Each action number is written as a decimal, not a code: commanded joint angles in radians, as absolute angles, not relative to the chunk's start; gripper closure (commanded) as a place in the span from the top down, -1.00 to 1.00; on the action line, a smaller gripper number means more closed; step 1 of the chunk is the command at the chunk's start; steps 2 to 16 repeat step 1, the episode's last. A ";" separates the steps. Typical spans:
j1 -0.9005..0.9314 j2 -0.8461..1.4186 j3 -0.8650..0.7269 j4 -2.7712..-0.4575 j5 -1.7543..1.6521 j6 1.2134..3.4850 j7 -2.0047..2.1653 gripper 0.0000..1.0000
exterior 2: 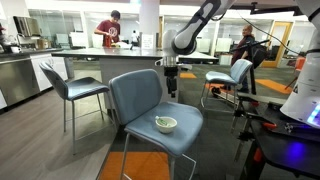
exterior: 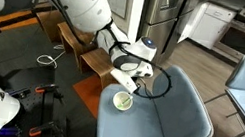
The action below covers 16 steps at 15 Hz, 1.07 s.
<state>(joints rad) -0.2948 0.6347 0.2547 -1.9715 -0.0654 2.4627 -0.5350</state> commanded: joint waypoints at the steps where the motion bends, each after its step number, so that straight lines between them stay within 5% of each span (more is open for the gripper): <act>1: -0.212 0.543 0.183 -2.018 -0.059 2.389 -0.486 1.00; 16: -0.212 0.543 0.183 -2.018 -0.059 2.389 -0.486 1.00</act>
